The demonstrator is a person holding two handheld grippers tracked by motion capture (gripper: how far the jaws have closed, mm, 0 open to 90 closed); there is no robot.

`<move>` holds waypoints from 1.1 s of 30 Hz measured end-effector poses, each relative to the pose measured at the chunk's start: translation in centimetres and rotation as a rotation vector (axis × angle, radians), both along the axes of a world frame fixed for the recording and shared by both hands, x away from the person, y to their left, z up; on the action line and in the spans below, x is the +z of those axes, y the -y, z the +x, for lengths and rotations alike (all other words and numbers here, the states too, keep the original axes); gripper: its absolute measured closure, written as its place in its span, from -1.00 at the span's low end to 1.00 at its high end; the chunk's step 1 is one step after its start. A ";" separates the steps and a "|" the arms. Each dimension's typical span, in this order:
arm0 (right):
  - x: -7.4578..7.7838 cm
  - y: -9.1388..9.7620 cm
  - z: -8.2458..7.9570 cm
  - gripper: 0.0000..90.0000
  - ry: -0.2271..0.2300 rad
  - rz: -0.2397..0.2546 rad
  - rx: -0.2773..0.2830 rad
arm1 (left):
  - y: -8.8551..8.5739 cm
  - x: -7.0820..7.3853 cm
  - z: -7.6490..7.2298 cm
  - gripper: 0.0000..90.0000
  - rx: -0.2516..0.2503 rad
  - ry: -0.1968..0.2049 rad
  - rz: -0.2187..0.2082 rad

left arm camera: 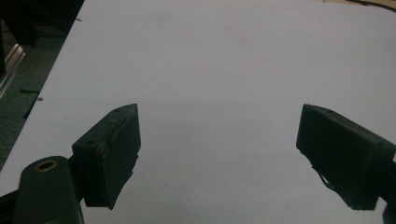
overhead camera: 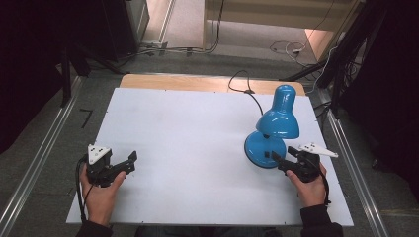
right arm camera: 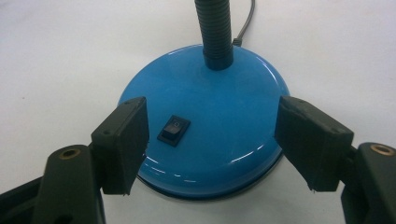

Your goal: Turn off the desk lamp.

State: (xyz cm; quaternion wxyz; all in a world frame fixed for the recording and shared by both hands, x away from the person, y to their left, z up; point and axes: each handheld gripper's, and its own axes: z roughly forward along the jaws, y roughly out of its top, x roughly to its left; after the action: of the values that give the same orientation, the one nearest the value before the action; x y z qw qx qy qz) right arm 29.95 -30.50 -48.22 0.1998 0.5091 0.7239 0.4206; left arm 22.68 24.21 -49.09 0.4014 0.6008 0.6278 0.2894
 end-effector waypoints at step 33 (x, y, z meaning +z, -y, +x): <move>0.4 1.6 -1.9 -0.49 -0.010 -0.009 -0.012 | -0.2 0.0 0.0 -0.67 0.002 -0.004 -0.017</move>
State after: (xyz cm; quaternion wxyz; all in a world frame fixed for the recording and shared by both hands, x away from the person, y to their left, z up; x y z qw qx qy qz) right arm 28.03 -32.10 -47.83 0.2008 0.5146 0.7238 0.4135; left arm 22.64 24.46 -49.11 0.4051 0.5972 0.6316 0.2833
